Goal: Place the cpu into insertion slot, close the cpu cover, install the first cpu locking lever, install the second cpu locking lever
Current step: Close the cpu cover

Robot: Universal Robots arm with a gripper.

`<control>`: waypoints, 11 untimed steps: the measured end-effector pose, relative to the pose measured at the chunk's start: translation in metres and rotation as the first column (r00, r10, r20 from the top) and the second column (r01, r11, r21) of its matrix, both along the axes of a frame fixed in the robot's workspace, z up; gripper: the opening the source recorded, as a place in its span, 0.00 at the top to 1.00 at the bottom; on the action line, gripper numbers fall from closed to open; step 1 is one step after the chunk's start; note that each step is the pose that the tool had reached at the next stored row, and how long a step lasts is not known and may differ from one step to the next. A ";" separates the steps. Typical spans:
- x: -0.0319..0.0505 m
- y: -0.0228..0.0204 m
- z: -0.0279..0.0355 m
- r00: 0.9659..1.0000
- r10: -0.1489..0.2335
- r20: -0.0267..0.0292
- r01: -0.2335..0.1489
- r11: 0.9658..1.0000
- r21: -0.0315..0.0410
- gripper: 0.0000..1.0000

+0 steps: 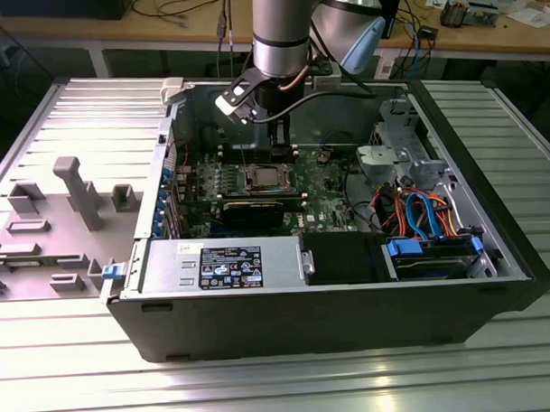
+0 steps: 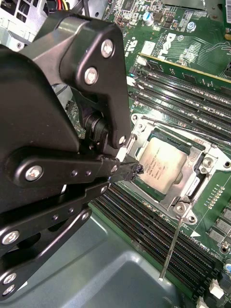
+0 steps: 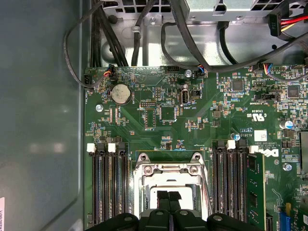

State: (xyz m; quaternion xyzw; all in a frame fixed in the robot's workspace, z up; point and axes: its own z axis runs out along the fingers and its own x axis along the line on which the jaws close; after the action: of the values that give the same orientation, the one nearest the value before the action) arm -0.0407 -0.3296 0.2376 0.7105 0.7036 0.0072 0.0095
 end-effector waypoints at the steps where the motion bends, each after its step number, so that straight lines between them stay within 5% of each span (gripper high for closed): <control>1: 0.0000 0.0000 0.0000 1.000 0.000 0.000 0.000 1.000 0.000 0.89; 11: -0.0034 0.0000 -0.0036 1.000 0.007 0.000 -0.007 1.000 0.002 0.89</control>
State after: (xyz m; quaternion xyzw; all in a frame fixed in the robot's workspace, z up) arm -0.0441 -0.3296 0.2340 0.7082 0.7059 0.0078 0.0090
